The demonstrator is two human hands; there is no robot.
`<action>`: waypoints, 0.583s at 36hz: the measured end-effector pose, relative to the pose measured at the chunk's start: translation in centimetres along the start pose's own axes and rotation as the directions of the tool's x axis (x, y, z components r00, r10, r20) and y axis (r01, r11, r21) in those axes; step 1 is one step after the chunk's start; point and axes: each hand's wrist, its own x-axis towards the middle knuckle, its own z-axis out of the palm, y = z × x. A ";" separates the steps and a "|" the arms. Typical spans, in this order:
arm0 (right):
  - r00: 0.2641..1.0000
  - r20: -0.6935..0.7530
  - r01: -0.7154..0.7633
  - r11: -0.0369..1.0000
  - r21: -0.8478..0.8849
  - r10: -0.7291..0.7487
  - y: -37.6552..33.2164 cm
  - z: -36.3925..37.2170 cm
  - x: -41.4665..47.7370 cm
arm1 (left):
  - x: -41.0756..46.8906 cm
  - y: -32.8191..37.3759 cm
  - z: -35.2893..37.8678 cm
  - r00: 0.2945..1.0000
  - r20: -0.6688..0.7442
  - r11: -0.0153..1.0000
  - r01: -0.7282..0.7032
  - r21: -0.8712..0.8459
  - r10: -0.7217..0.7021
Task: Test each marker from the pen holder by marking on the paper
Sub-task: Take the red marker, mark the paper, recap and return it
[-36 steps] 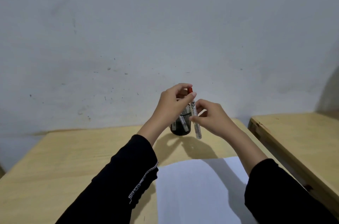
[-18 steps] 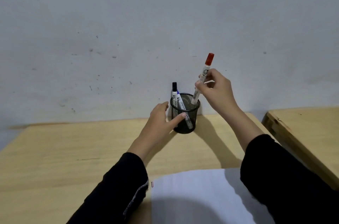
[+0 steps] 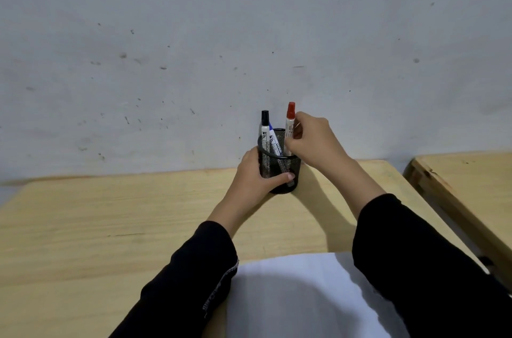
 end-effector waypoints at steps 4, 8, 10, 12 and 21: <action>0.994 0.105 -0.007 0.996 -0.086 0.016 -0.4 -0.2 0.5 | 0.1 -0.2 0.1 1.000 0.010 1.000 0.003 0.001 -0.003; 0.987 0.154 -0.025 0.988 -0.153 0.049 -1.0 -0.4 1.0 | 0.3 -0.6 0.2 1.000 0.014 1.000 0.014 0.000 -0.014; 0.985 0.159 -0.045 0.984 -0.170 0.072 -1.1 -0.2 1.1 | 0.3 -0.6 0.2 1.000 0.017 1.000 0.014 0.002 -0.014; 0.985 0.146 -0.065 0.983 -0.173 0.091 -1.1 0.0 1.2 | 0.3 -0.6 0.3 1.000 0.018 1.000 0.017 -0.004 -0.017; 0.994 -0.063 -0.097 0.988 -0.122 0.090 -0.7 0.9 0.7 | 0.0 -0.6 0.2 1.000 0.027 0.999 0.012 -0.030 -0.012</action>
